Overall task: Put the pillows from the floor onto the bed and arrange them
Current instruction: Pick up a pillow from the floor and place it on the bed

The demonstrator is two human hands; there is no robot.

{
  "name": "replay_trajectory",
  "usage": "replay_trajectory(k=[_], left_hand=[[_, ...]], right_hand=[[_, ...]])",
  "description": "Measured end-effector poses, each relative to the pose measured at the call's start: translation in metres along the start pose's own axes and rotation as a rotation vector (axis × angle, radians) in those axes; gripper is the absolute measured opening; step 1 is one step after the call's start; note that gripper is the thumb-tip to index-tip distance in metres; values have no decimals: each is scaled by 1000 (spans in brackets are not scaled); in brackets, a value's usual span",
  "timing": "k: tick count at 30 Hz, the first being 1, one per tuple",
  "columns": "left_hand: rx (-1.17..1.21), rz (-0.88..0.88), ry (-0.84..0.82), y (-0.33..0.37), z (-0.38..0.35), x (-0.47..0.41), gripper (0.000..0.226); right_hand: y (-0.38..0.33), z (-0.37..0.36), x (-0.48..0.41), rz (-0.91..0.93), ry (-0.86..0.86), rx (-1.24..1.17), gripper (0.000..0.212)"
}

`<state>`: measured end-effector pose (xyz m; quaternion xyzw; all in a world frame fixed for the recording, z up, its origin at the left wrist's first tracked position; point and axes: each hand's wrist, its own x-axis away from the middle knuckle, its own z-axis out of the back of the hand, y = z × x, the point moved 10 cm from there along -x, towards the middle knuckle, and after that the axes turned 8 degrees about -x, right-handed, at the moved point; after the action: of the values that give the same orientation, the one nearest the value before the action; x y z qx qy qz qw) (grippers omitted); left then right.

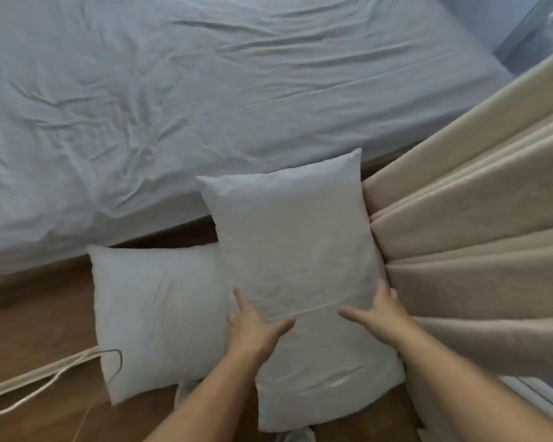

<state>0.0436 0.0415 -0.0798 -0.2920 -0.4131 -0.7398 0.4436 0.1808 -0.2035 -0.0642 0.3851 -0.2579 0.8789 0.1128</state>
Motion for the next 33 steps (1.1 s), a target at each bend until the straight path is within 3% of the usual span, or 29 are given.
replay_trajectory(k=[3, 5, 6, 8, 10, 11, 13, 17, 22, 27, 30, 33], left_hand=[[-13, 4, 20, 2, -35, -59, 144], [-25, -9, 66, 1, -56, -92, 140], [-46, -32, 108, 1, -64, -98, 132], [-74, -66, 202, -1, -69, -109, 105], [-120, -95, 299, 1, -62, -120, 63], [-137, -111, 324, 2, -57, -121, 42], [-155, -146, 333, 7, -44, -113, 19], [-42, -133, 315, 12, 10, -64, 16], [123, -160, 426, 72, 170, 1, 23], [154, -279, 629, 180, 408, 58, 29], [162, -342, 830, 240, 570, 89, 22], [196, -421, 973, 282, 703, 120, 35]], right_hand=[[3, -14, -69, 17, 102, -15, 142], [8, -33, -105, 31, 144, -50, 141], [10, -41, -115, 45, 196, -49, 133], [11, -48, -125, 62, 333, -4, 95], [9, -47, -129, 45, 447, 30, 54], [6, -45, -127, 55, 477, 38, 44], [-3, -34, -108, 94, 528, 14, 36], [-43, 1, -37, 168, 531, -123, 27], [-219, 73, 57, 364, 544, -236, 27], [-468, 149, 134, 606, 555, -191, 27], [-628, 198, 174, 718, 582, -234, 19], [-763, 230, 213, 813, 555, -246, 25]])
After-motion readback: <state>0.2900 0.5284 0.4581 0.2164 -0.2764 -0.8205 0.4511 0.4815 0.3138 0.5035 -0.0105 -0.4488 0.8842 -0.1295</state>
